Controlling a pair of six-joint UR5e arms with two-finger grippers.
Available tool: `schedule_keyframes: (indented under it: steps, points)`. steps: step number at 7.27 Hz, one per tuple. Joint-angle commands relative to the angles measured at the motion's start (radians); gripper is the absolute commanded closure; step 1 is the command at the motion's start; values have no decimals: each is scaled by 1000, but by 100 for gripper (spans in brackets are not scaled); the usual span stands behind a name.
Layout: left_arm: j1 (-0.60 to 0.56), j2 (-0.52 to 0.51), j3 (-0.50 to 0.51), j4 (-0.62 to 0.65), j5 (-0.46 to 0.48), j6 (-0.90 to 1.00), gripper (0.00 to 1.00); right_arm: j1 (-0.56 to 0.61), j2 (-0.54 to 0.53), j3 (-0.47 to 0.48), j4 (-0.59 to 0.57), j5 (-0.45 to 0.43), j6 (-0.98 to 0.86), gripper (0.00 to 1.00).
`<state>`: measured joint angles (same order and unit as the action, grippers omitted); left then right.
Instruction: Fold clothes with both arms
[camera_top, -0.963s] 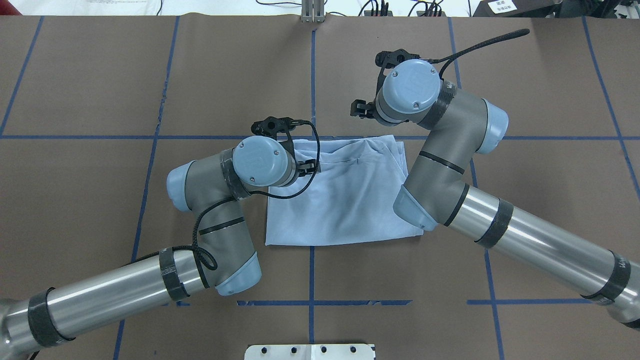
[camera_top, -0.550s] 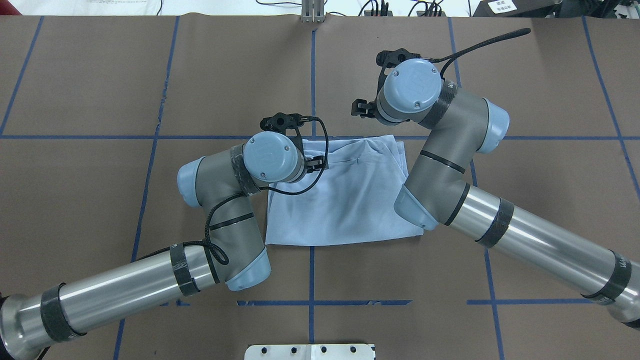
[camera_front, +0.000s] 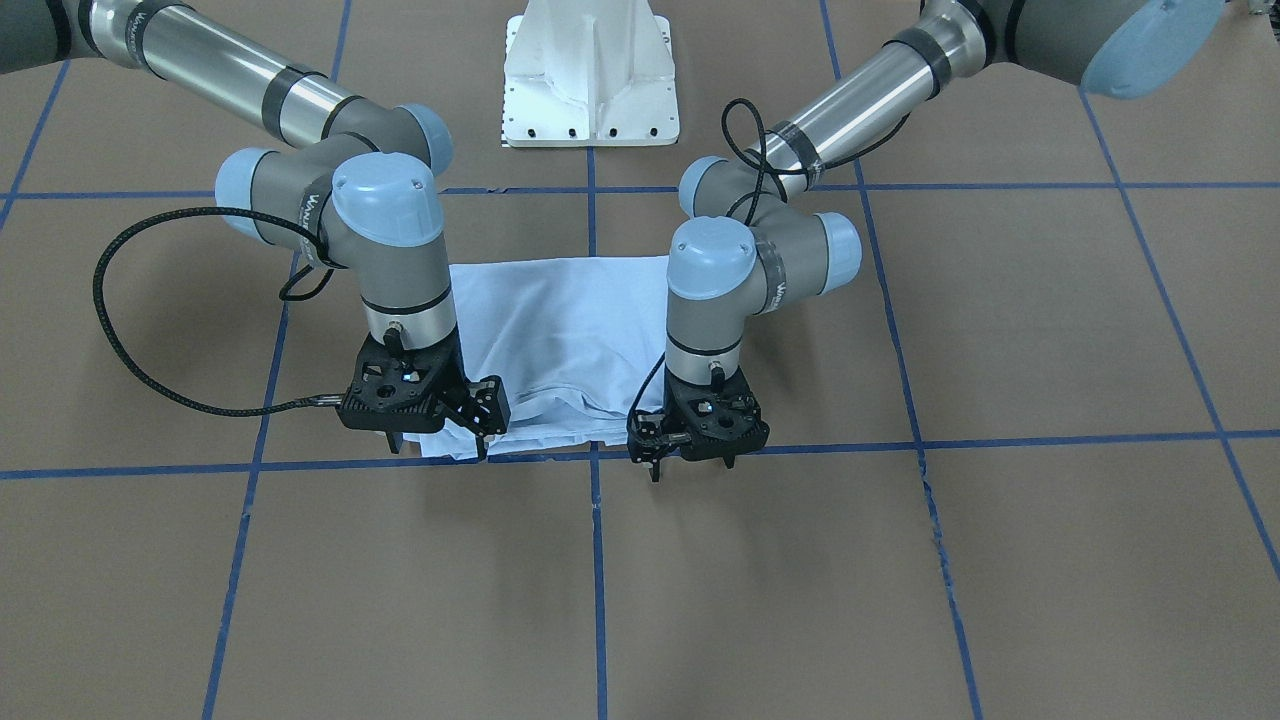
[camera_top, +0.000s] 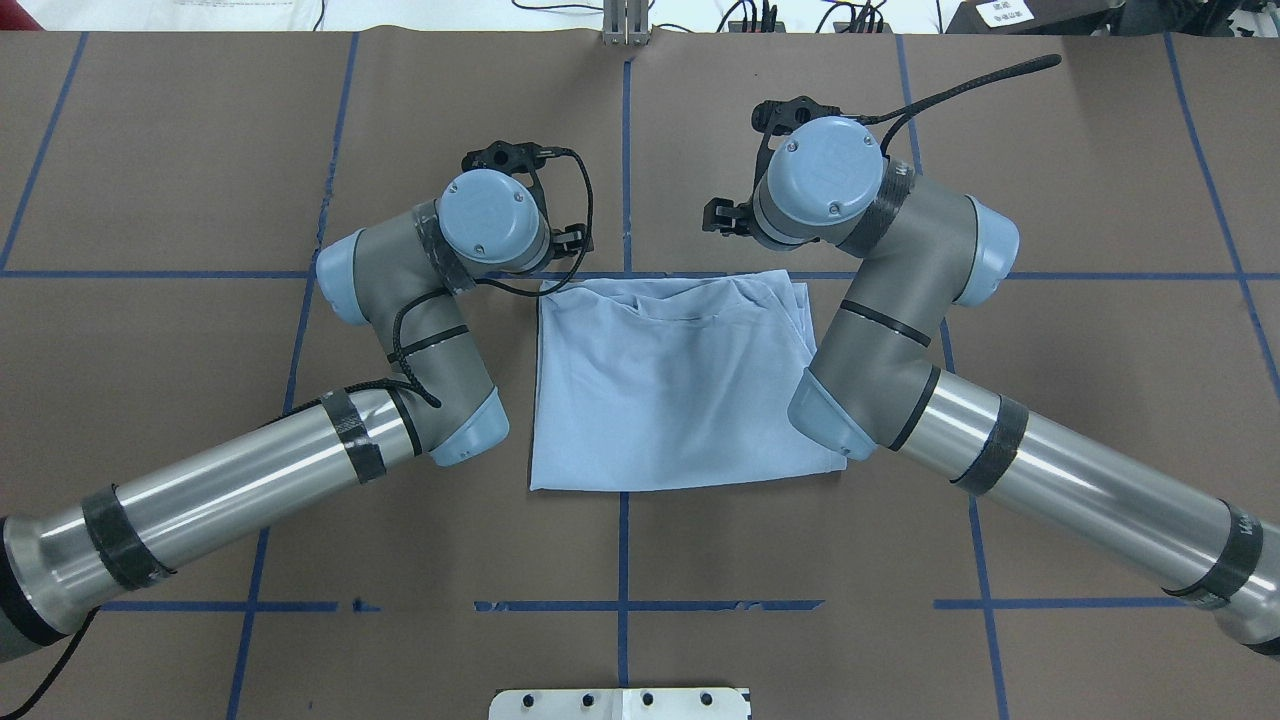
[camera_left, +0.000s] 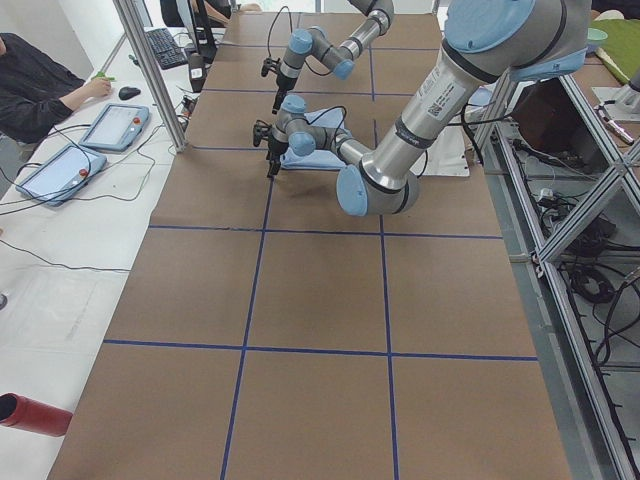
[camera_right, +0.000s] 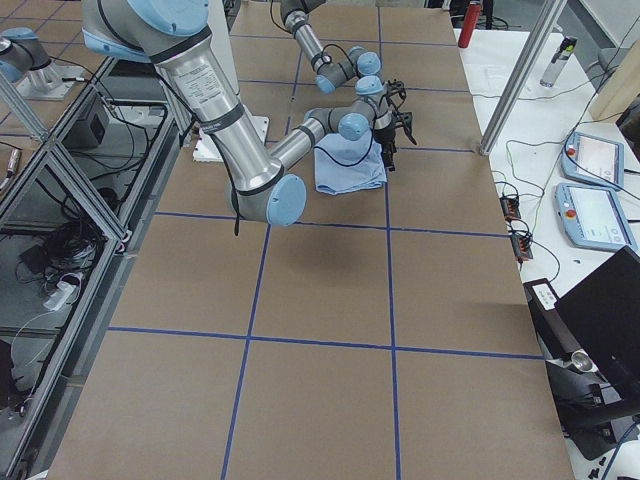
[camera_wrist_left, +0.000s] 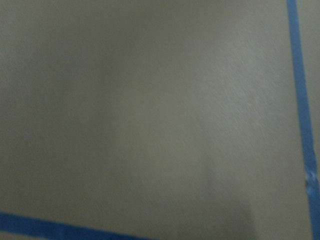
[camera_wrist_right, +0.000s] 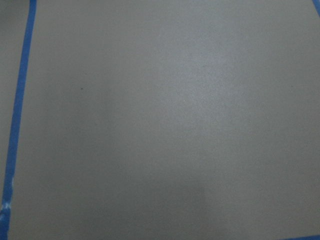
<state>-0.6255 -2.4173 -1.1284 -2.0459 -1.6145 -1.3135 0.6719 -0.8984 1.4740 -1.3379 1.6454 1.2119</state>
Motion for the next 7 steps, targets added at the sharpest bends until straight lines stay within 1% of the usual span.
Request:
schedule_keyframes:
  steps: [1, 2, 3, 4, 5, 6, 7]
  points:
    - [-34, 7, -36, -4, -37, 14, 0, 0, 1, 0, -3, 4, -5, 0]
    - [-46, 39, -115, 19, -97, 25, 0, 14, 1, 0, -13, 43, -41, 0]
    - [-51, 122, -263, 73, -102, 89, 0, 72, -13, 8, -41, 127, -114, 0]
    - [-65, 203, -439, 170, -104, 170, 0, 139, -46, 81, -125, 184, -249, 0]
    - [-89, 263, -606, 285, -110, 250, 0, 223, -115, 221, -267, 261, -408, 0]
    - [-121, 308, -733, 394, -160, 313, 0, 320, -172, 332, -396, 330, -566, 0]
    - [-181, 389, -863, 461, -207, 432, 0, 427, -206, 371, -488, 400, -739, 0]
